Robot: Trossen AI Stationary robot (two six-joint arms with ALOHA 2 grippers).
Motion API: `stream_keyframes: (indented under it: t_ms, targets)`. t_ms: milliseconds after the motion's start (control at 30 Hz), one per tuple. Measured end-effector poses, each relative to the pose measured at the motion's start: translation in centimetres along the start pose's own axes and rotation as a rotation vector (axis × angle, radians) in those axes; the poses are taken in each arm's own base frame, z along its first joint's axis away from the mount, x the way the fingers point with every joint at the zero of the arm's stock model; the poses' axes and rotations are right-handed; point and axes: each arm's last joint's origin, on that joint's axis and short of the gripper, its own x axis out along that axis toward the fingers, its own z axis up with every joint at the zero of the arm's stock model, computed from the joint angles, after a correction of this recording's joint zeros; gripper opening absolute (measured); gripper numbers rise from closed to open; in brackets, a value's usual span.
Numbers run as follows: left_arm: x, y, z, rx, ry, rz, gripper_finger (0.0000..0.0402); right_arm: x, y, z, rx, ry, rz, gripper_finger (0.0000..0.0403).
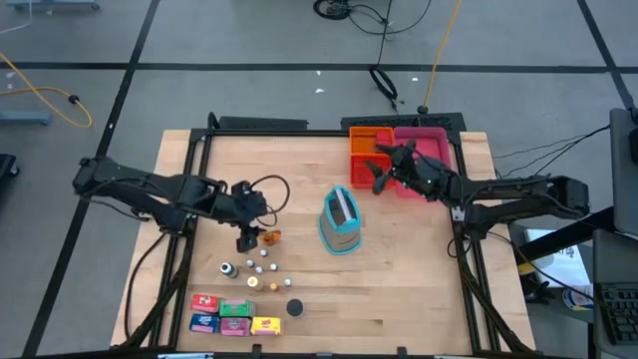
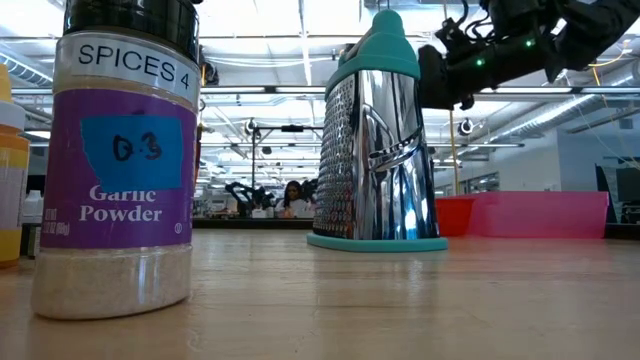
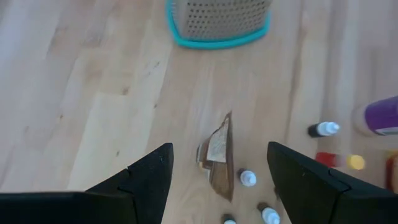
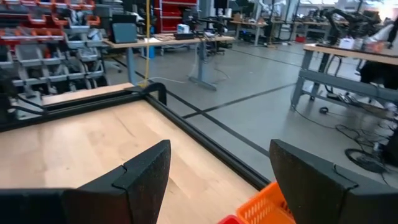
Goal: Pick & Place Kitchen Items
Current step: Put the orange seasoning pack into the orange bin
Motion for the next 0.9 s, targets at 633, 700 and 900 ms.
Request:
stream_keyframes:
  t_ms: [633, 700, 900]
  targets:
    - [5.9, -2.6, -0.7, 0.03, 0.212, 0.157, 0.0257, -1.0, 2.3, 0.4, -0.031, -0.045, 0.11, 0.0265]
    - [6.6, -2.8, -0.8, 0.041, 0.233, 0.166, 0.0257, -1.0, 2.4, 0.4, -0.031, -0.045, 0.11, 0.0265]
    - [8.1, -3.1, -1.0, 0.058, 0.287, 0.181, 0.0242, -1.0, 2.4, 0.4, -0.032, -0.045, 0.11, 0.0265]
